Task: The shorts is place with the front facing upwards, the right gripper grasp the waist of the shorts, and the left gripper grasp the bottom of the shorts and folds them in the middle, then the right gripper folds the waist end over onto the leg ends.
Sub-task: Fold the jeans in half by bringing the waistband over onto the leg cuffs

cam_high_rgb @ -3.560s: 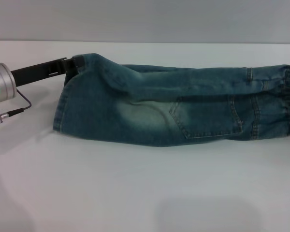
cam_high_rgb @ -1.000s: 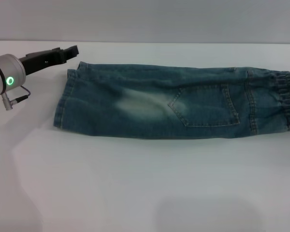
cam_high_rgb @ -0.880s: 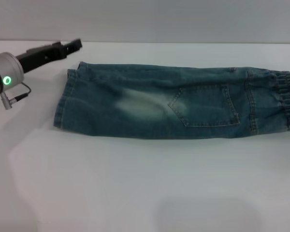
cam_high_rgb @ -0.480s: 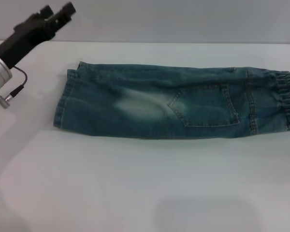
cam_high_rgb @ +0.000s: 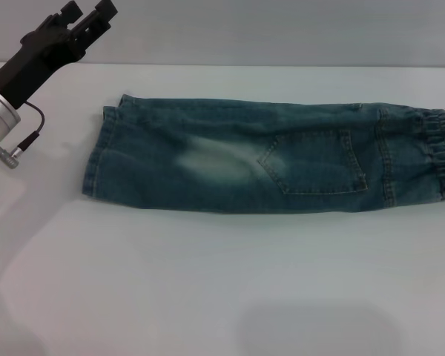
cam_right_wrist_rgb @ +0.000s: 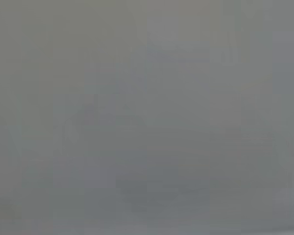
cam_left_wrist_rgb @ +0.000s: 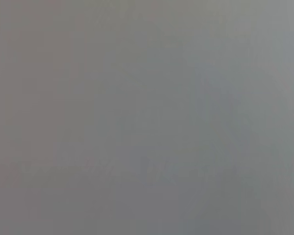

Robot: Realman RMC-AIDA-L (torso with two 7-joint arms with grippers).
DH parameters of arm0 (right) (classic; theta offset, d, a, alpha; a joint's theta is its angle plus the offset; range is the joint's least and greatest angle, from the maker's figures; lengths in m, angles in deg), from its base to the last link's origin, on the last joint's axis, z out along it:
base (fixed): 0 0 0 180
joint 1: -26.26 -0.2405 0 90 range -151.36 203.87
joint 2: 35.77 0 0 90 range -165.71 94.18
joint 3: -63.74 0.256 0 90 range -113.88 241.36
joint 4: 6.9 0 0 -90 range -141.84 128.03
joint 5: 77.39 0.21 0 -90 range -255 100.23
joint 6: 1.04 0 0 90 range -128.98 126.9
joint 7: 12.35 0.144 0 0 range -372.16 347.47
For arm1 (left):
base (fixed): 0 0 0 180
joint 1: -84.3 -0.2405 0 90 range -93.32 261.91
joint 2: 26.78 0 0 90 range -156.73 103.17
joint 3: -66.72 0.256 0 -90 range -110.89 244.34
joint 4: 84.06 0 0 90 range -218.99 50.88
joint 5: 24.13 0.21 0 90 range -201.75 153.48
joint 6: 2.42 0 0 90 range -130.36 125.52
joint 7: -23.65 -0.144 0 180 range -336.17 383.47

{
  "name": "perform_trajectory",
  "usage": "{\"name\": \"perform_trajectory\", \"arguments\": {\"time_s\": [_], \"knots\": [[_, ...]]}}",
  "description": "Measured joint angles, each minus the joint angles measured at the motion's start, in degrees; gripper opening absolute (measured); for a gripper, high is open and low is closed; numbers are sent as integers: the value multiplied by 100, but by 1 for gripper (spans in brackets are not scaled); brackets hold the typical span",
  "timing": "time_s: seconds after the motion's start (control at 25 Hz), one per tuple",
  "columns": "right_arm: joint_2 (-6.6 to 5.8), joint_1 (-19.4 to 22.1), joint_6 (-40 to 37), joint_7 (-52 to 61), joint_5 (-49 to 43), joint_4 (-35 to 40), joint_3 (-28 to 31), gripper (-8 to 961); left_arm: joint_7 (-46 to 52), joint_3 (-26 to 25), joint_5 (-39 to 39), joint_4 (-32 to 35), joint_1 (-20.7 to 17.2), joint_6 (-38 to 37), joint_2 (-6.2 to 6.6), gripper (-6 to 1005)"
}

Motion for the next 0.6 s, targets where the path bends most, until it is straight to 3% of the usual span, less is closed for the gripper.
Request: {"name": "perform_trajectory", "arguments": {"time_s": [0.12, 0.36, 0.6], "knots": [[-99, -186, 2, 347, -667, 110, -5, 507, 0, 0, -4, 8, 17, 0, 4, 833], [-184, -680, -48, 887, -2331, 288, -14, 507, -8, -1, -18, 29, 92, 130, 1, 833], [-77, -1009, -138, 993, -3307, 123, -25, 507, -43, -26, -37, 4, 177, 253, -17, 833]]}}
